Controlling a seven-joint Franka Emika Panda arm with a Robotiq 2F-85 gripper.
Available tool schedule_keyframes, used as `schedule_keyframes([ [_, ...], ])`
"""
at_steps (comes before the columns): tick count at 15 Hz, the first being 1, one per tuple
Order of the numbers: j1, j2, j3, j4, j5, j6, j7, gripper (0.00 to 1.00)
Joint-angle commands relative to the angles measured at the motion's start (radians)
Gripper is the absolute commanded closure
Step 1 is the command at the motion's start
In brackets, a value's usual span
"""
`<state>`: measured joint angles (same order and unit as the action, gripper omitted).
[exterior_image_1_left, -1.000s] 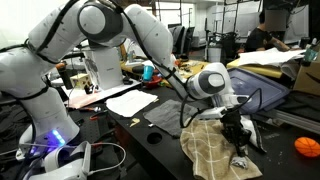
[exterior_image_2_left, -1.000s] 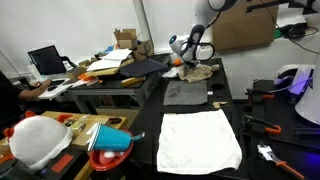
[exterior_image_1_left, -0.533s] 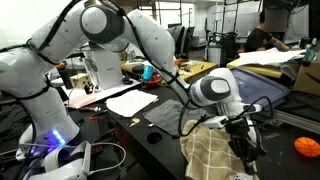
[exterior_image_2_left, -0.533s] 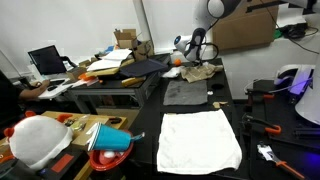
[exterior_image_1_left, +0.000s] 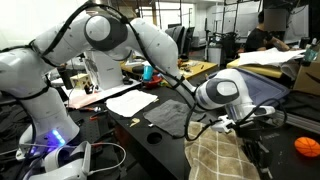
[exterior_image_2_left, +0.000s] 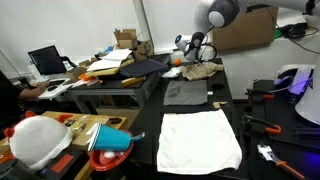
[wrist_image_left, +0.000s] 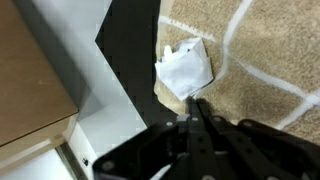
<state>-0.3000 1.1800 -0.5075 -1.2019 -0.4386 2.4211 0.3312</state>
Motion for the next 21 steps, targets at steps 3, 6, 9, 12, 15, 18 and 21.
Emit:
schedule_keyframes([
  [3,-0.008,0.075,-0.055,0.132,0.015,-0.045,0.166,0.99],
  [6,-0.019,0.111,-0.063,0.2,0.018,-0.093,0.223,0.99],
  [9,-0.034,0.145,-0.064,0.275,0.017,-0.145,0.267,0.99],
  [12,-0.047,0.179,-0.067,0.349,0.014,-0.189,0.315,0.99],
  [15,-0.05,0.21,-0.087,0.41,0.001,-0.207,0.389,0.99],
  [18,-0.045,0.233,-0.12,0.449,-0.012,-0.187,0.482,0.72],
  [21,-0.046,0.208,-0.087,0.431,0.007,-0.177,0.461,0.57],
])
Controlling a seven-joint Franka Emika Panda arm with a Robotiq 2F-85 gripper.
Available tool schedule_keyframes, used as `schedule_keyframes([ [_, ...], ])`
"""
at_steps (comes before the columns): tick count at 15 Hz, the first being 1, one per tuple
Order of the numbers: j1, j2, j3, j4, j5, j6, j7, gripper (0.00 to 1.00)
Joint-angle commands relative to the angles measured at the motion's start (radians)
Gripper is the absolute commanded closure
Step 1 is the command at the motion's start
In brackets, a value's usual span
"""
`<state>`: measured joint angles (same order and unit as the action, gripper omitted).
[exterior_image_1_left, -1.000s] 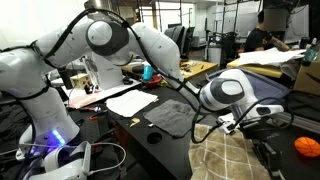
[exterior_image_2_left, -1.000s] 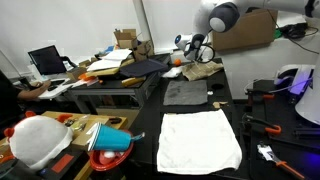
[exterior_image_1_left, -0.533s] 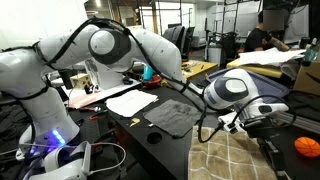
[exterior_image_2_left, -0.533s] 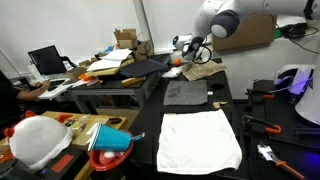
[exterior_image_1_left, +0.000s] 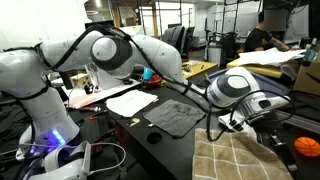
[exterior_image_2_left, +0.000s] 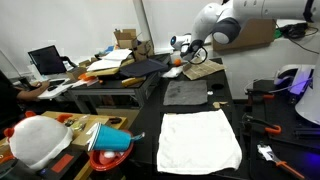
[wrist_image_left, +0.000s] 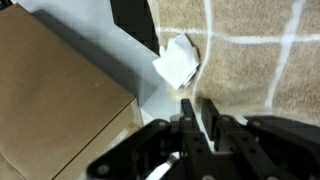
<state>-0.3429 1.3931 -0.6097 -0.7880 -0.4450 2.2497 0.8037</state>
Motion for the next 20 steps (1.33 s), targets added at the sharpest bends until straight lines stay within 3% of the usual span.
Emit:
schedule_keyframes([
  [1,-0.002,-0.025,0.037,-0.005,0.022,0.003,-0.044,0.5],
  [7,-0.025,-0.166,0.234,-0.14,0.086,0.079,-0.366,0.05],
  [8,-0.031,-0.198,0.265,-0.17,0.095,0.088,-0.418,0.01],
  [20,-0.112,-0.612,0.619,-0.632,0.134,0.089,-0.957,0.0],
])
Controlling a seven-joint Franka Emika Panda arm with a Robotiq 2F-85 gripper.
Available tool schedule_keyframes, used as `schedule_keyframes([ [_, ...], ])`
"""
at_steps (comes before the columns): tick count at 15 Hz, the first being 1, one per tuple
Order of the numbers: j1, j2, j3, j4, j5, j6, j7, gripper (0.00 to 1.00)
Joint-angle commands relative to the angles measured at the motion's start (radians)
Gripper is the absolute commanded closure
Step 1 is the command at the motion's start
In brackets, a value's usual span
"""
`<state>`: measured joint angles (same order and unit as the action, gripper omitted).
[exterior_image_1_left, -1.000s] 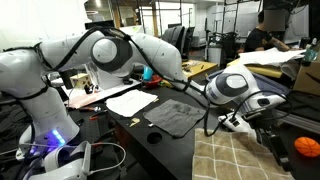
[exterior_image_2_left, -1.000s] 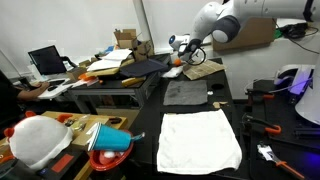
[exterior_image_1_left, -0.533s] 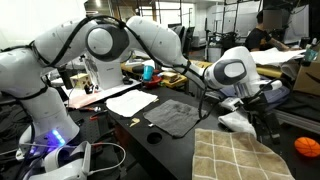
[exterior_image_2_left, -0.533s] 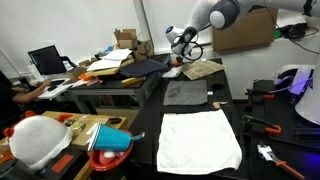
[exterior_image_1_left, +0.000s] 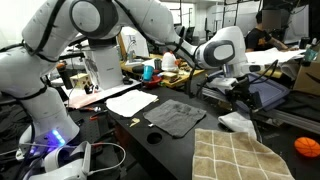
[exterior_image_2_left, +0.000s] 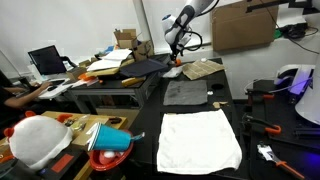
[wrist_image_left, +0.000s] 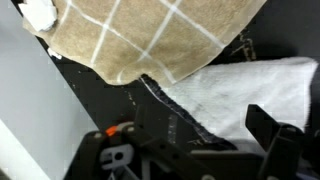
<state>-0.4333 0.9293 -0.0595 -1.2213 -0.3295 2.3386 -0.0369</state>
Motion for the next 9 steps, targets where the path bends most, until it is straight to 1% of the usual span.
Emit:
schedule_keyframes([
  [1,-0.03,-0.182,0.093,-0.242,0.019,-0.01,-0.156,0.0],
  [2,-0.062,-0.236,0.122,-0.286,0.023,-0.03,-0.224,0.0],
  [3,-0.079,-0.275,0.145,-0.33,0.026,-0.041,-0.275,0.0],
  [4,-0.04,-0.315,0.093,-0.37,0.097,-0.051,-0.361,0.0],
  [6,-0.04,-0.408,0.093,-0.451,0.14,-0.113,-0.482,0.0],
  [9,-0.013,-0.515,0.068,-0.505,0.166,-0.271,-0.635,0.0],
])
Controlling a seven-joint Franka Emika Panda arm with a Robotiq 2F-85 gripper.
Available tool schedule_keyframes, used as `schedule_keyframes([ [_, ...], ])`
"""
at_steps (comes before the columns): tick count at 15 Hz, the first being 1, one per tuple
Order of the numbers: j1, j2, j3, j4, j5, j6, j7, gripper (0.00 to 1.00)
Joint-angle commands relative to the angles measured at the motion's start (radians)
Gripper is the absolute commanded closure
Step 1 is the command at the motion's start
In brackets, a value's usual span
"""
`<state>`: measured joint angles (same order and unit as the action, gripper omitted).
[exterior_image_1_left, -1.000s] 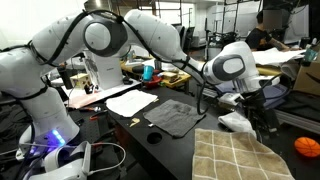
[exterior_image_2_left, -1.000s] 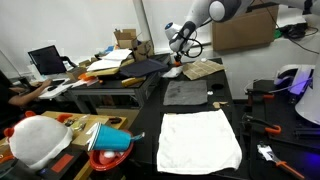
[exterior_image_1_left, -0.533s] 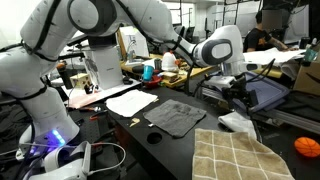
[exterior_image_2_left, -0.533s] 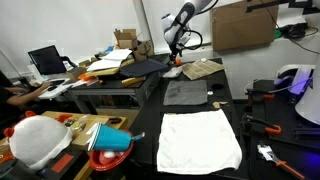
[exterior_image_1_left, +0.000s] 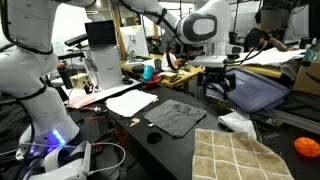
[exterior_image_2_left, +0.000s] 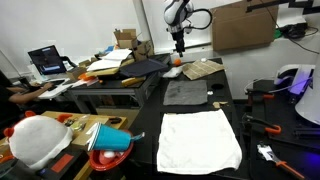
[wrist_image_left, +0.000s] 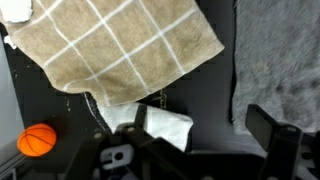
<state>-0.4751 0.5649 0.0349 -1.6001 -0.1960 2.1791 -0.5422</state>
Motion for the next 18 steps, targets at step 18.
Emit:
schedule_keyframes([
  [18,0.284,-0.534,-0.106,-0.449,0.011,-0.625,-0.262,0.0],
])
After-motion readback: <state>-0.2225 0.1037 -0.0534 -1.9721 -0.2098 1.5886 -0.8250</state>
